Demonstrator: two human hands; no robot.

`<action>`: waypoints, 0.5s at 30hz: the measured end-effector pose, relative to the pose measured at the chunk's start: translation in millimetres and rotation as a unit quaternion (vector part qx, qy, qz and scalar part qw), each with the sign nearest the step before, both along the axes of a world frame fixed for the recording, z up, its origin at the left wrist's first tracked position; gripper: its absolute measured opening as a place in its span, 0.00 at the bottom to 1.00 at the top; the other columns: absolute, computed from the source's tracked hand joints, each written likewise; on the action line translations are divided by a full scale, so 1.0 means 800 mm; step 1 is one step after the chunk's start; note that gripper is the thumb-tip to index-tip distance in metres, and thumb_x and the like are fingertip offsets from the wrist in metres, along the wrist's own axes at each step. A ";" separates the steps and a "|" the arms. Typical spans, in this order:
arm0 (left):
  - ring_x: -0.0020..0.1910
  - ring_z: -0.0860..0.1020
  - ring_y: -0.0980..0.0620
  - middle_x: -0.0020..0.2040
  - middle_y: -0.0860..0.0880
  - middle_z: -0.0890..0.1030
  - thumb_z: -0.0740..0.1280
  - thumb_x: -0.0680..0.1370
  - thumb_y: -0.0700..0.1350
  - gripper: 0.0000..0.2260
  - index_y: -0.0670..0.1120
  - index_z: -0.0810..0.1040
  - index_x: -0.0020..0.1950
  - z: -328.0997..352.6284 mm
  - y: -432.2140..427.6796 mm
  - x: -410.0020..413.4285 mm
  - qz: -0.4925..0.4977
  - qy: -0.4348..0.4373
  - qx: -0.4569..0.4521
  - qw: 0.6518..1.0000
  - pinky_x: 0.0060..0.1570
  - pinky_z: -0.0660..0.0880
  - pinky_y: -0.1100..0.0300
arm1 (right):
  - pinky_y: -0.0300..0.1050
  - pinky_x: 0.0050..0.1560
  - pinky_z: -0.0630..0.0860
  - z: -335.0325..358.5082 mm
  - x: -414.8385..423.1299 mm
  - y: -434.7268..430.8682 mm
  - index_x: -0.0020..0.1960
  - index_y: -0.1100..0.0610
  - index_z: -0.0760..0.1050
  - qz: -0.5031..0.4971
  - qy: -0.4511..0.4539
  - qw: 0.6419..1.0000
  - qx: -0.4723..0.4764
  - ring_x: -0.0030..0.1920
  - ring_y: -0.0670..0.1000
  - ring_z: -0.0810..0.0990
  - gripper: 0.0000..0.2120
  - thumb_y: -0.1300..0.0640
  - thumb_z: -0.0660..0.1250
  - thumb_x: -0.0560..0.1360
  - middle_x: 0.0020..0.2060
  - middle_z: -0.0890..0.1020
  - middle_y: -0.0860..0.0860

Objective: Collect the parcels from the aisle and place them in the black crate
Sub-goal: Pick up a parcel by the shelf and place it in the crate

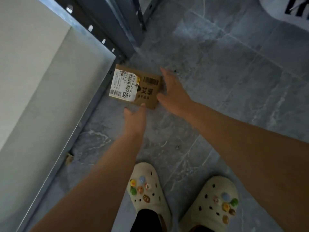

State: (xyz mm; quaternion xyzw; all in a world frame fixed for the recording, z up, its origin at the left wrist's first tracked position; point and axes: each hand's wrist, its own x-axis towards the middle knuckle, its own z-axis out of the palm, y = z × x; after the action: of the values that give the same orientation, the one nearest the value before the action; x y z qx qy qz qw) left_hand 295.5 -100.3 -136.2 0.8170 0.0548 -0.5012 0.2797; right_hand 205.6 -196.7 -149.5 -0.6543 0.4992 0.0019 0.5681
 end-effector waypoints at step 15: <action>0.47 0.78 0.67 0.51 0.59 0.78 0.64 0.78 0.39 0.15 0.55 0.70 0.59 0.197 -0.031 -0.077 -0.143 0.024 -0.216 0.966 0.41 0.74 0.75 | 0.53 0.56 0.78 0.192 -0.122 0.041 0.55 0.36 0.64 -0.264 -0.046 0.960 0.080 0.60 0.50 0.75 0.21 0.34 0.61 0.64 0.63 0.70 0.52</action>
State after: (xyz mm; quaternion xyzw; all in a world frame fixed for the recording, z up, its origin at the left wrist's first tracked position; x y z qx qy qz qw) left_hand 234.2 -125.0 21.6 0.7240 -0.1654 -0.5557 0.3737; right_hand 107.8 -164.2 4.3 -0.4509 0.6262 -0.1386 0.6207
